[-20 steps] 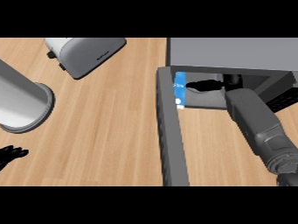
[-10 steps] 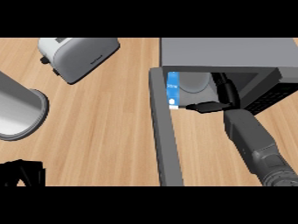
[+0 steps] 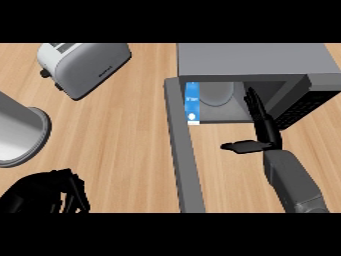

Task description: Pick up the milk, place it into the microwave and close the microwave

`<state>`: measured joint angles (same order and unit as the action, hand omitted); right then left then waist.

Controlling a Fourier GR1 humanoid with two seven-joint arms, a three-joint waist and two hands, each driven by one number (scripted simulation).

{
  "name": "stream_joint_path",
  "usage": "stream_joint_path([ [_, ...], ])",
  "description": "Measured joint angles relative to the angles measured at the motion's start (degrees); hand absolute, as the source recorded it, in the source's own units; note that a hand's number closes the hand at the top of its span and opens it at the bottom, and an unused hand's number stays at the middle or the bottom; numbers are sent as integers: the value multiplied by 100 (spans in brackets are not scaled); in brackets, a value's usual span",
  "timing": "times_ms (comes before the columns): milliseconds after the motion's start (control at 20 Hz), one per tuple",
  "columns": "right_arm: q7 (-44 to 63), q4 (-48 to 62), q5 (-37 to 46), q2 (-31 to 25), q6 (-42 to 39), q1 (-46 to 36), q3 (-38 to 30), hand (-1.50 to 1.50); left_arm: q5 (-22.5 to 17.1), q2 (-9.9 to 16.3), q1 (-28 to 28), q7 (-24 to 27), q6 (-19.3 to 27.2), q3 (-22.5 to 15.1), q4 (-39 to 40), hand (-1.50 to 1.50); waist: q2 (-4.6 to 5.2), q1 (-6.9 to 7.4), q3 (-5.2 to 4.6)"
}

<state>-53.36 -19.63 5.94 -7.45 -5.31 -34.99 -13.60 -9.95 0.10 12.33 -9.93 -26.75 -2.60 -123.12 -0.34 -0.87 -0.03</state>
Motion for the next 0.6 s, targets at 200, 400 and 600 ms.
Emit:
stream_joint_path([
  [200,21,-685,-73,-41,-169,744,125,-150,412,-5,-281,118,322,-474,264,150,-21,-56,-4],
  [400,167,-1489,-159,-126,-381,1483,253,-150,863,-7,-788,199,619,-936,715,150,-21,-109,-6],
  [600,362,-2333,-302,-264,-667,2147,335,-150,1230,-9,-1362,360,921,-1415,1465,150,-7,-130,-5],
])
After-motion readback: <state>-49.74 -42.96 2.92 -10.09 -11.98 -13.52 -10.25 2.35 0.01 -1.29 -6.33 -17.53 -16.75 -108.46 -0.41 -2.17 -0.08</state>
